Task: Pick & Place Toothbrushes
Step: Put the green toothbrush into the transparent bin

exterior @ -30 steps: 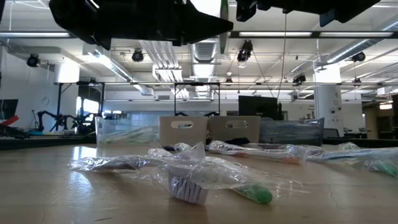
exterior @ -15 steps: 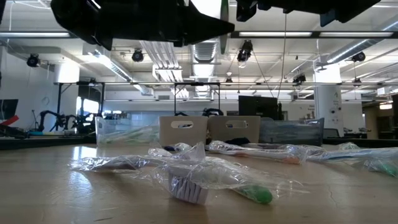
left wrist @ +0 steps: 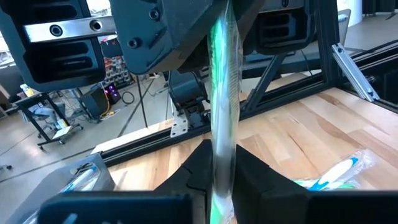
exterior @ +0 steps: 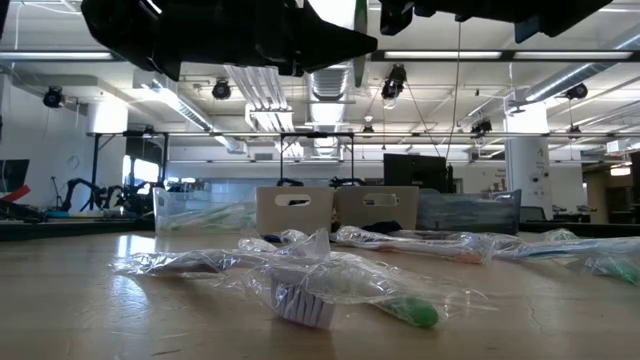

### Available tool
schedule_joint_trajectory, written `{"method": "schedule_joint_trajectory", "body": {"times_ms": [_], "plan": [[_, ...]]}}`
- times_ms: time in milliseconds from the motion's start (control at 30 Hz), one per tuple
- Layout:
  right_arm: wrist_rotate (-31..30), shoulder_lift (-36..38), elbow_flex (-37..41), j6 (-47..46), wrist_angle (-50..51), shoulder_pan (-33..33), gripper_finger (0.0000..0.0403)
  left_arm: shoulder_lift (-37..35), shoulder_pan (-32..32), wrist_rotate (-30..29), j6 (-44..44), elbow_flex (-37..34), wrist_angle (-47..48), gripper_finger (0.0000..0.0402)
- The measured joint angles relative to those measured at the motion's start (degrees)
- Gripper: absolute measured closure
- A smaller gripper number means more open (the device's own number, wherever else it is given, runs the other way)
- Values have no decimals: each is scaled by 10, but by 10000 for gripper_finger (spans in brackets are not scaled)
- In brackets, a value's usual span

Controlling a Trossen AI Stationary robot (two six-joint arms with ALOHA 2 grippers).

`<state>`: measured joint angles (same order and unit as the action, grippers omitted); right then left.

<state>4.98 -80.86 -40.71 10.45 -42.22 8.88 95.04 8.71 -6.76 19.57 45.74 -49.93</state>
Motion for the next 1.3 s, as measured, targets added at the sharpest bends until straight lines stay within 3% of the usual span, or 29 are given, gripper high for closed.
{"method": "schedule_joint_trajectory", "body": {"times_ms": [367,567,733,967,1167,1300], "plan": [[0,0,0,-11,0,0,353,0,0,1,-32,0,5,369],[0,11,0,-24,13,0,312,0,0,0,-34,0,14,369],[-3,49,0,-25,109,0,253,-6,0,-2,-46,-1,29,369],[-9,171,6,-70,296,0,191,-30,0,-6,-81,-1,88,368],[-59,251,72,-89,314,0,181,-84,0,-49,-111,-1,196,368],[-149,294,115,-99,301,0,188,-142,-4,-105,-137,-1,264,368]]}}
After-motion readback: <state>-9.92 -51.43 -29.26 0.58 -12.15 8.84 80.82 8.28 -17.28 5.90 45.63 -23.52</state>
